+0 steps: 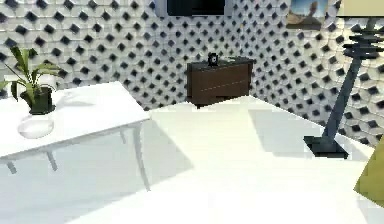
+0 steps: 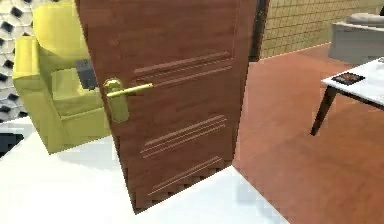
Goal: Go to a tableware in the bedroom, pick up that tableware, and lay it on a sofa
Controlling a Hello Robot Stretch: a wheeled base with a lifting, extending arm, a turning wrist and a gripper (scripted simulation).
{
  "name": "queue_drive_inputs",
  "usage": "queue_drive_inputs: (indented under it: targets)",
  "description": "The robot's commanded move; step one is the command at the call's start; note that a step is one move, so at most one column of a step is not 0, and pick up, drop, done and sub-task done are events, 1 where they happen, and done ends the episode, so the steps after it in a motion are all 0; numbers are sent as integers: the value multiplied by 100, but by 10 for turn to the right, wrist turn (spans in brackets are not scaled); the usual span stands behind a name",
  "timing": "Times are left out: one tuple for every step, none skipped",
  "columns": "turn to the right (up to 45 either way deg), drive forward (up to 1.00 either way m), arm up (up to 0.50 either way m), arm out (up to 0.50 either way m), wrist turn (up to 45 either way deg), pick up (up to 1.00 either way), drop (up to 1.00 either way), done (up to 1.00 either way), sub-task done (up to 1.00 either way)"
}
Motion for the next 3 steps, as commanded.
queue_drive_inputs:
  targets:
    - [0,90,0,0,0,0,0,0,0]
    - [-450,0,0,0,0,0,0,0,0]
    - [-450,0,0,0,0,0,0,0,0]
